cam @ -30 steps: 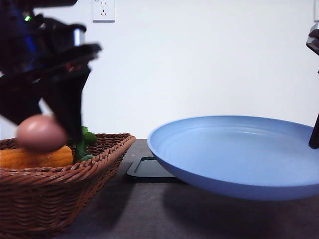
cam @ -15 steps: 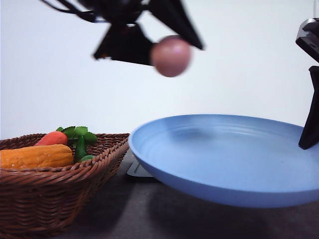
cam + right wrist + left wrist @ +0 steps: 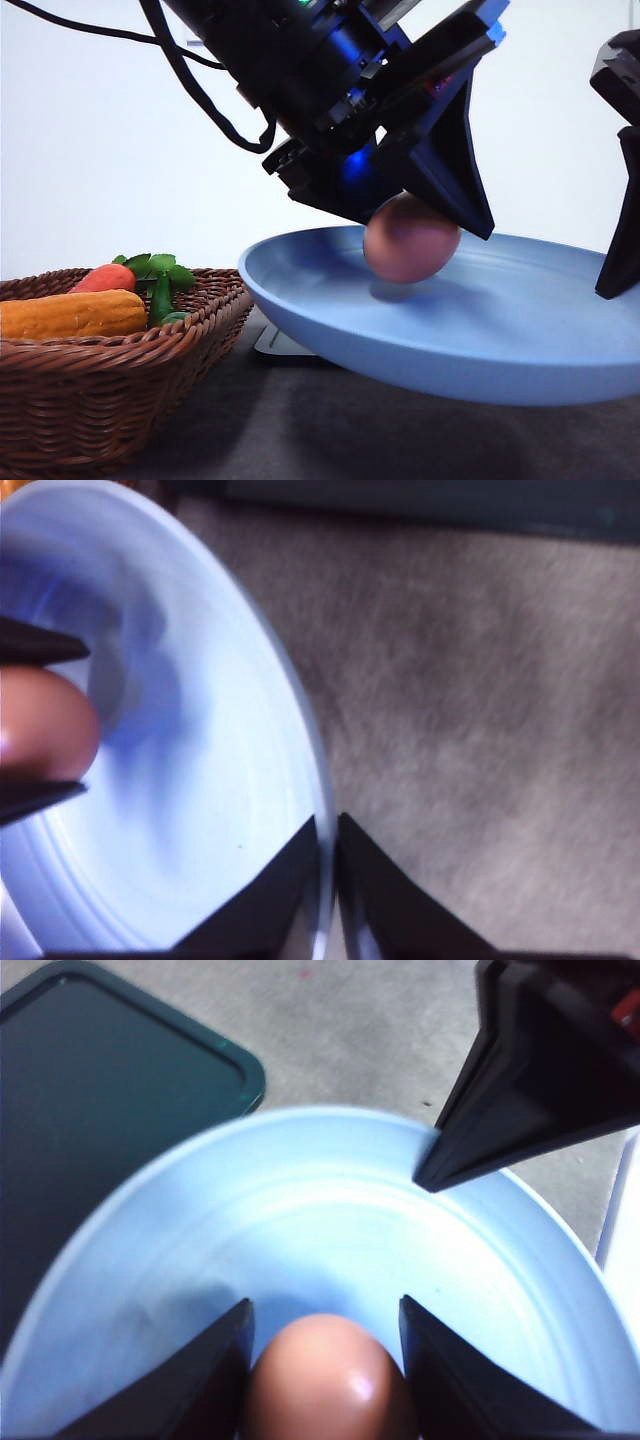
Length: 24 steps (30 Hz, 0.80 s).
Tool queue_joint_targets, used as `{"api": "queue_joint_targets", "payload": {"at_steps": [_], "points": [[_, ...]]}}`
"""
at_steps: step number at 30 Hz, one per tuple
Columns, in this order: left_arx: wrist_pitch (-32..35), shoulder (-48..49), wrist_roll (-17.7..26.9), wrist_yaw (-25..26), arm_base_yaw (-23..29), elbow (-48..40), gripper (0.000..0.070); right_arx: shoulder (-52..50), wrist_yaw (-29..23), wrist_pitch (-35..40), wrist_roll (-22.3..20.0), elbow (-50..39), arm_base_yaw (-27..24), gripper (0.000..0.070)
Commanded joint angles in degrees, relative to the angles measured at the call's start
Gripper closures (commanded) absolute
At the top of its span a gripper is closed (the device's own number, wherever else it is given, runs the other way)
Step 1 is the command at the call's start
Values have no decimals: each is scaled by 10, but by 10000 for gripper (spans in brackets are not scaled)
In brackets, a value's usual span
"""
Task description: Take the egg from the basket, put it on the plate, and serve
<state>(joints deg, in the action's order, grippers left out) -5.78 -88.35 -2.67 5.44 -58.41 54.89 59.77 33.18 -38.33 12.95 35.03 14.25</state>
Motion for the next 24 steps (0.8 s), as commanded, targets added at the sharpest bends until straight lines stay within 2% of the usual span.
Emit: {"api": "queue_joint_targets", "payload": {"at_steps": [1,5,13,19,24], "points": [[7,-14,9,-2,-7,10,374,4,13,3,6,6,3,700],[8,-16,7,-2,-7,10,324,4,19,6,6,6,3,700],[6,5,-11,-2,-5,16,325,7,18,6,18,6,0,700],[-8,86,-19,-5,-4,30,327,45,19,44,19,11,-30,700],[-37,193,-17,-38,0,30,327,120,18,51,12,59,-69,700]]}}
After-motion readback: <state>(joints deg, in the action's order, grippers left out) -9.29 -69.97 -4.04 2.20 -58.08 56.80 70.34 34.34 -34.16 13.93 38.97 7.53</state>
